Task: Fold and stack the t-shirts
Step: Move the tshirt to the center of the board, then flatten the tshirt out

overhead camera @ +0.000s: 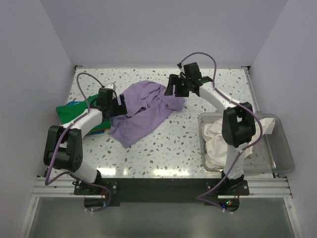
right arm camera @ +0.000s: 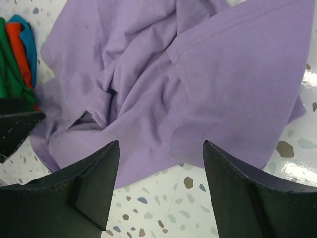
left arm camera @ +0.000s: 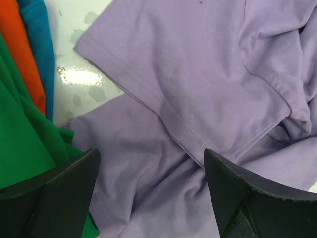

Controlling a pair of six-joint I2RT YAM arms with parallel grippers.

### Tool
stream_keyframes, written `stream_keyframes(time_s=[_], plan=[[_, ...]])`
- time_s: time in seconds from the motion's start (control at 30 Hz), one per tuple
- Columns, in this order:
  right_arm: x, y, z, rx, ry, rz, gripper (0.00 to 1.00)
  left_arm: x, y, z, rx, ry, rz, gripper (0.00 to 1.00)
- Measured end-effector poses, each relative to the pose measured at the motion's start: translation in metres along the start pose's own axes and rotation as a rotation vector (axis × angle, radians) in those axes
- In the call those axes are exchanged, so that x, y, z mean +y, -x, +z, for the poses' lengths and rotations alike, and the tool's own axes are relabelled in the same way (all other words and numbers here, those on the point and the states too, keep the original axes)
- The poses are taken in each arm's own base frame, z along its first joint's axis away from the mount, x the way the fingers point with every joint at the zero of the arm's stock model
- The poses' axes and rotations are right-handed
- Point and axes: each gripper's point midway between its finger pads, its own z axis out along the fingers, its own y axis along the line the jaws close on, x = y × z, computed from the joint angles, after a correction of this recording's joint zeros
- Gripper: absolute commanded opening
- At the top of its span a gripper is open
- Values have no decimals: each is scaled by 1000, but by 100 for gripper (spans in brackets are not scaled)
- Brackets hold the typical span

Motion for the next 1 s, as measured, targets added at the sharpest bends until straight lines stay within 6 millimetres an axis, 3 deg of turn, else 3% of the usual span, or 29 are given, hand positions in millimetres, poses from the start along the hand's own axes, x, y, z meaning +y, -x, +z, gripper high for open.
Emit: stream_keyframes(time_s=[0.13,0.43,0.7,1.0], plan=[[-2,-19,11,56,-23,-30,69,-5,-8,8,35,-26,-12,86],[-34,-57,34,172,-149,-35,61,-32,-12,18,63,-160,-78,83],[-43,-62,36,184,-190,-25,58,-47,-17,29,88,-234,-139,75],[-44,-62,35,183,-201,-14,57,-53,-26,31,117,-232,-155,74]])
